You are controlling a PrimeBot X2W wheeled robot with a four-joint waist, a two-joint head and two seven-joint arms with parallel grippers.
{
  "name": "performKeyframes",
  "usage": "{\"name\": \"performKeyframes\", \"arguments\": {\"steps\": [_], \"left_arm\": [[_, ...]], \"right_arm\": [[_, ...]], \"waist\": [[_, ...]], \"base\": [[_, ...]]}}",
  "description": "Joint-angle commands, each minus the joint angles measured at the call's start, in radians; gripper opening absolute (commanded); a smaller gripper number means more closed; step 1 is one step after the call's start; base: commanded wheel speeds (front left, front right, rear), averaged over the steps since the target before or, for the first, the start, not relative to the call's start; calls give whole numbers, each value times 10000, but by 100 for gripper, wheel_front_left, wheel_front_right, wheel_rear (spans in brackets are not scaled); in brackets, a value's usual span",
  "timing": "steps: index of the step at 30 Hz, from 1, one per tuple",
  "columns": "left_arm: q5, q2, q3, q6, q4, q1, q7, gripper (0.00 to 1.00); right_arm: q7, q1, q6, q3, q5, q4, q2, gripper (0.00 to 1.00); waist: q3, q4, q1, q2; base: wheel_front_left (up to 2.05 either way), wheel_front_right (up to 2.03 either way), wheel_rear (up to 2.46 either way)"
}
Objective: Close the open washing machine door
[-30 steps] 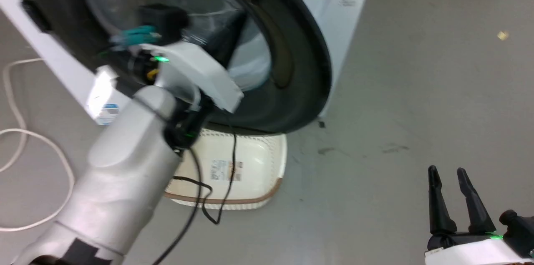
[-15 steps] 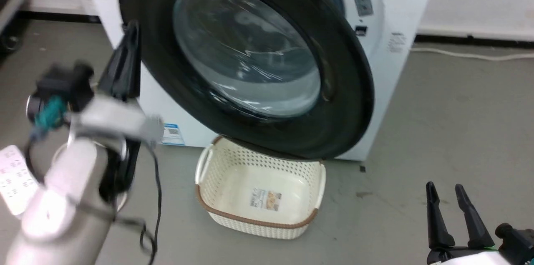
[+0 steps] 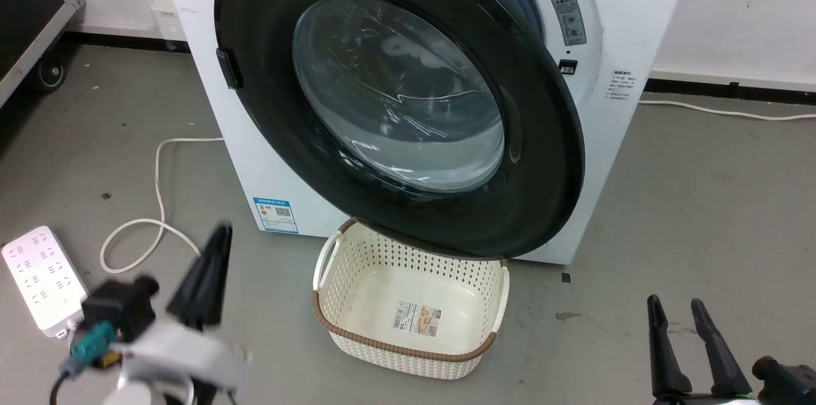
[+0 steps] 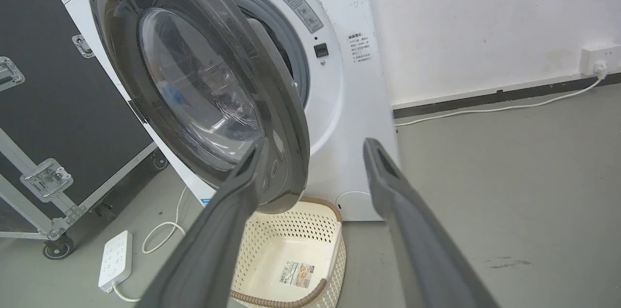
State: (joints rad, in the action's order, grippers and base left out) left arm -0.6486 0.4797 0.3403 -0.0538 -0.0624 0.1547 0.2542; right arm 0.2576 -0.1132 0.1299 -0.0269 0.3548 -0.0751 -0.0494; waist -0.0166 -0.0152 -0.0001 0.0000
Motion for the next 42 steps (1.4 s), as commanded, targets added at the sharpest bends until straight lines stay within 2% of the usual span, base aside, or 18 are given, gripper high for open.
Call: {"name": "performKeyframes", "arguments": {"steps": [1,10,11,12,13,18,19,20,25,29,36,42], "left_arm": [[-134,-41,-38,-93,49,-369,-84,0],[-602,-207,-169,-581,64,-1416,-295,0],[-633,-232,-203,-608,58,-1440,-279,34],[-642,-242,-220,-621,58,-1453,-266,90],[-632,-245,-231,-630,65,-1459,-249,100],[-577,-265,-313,-700,119,-1465,-171,100],[-558,-261,-332,-729,136,-1467,-160,100],[-538,-260,-353,-758,159,-1470,-148,100],[-484,-256,-541,-909,390,-1507,-83,100],[-421,-201,-609,-918,666,-1429,-58,100],[-403,-215,-649,-791,998,-1013,-35,100],[-434,-307,-716,-642,987,-704,-2,100]], "right_arm": [[41,-131,8,33,83,-20,-8,100],[41,-220,8,314,-147,-183,-8,100],[41,-215,8,328,-178,-191,-8,100],[41,-209,8,339,-251,-198,-8,100],[34,-203,8,355,-376,-198,-8,100],[-230,-202,8,285,-1042,-33,-8,100],[-330,-206,8,279,-1140,34,-8,72],[-439,-205,8,312,-1195,114,-8,0],[-1047,53,8,408,-1199,259,-8,0],[-1499,992,8,755,-1364,104,-8,0],[-1990,3213,8,874,-1762,-1276,-8,0],[-1987,4691,8,294,-2388,-2436,-8,0]], "waist": [[-3,-18,1,0],[14,-36,1,0],[15,-42,1,0],[17,-48,1,0],[18,-54,1,0],[15,-92,1,0],[16,-99,1,0],[21,-107,1,0],[125,-86,1,0],[443,100,1,0],[1182,719,1,0],[1835,1232,1,0]], "base": [[0,0,0],[0,0,0],[0,0,0],[0,0,0],[0,0,0],[0,0,0],[0,0,0],[0,0,0],[0,0,0],[0,0,0],[0,0,0],[0,0,0]]}}
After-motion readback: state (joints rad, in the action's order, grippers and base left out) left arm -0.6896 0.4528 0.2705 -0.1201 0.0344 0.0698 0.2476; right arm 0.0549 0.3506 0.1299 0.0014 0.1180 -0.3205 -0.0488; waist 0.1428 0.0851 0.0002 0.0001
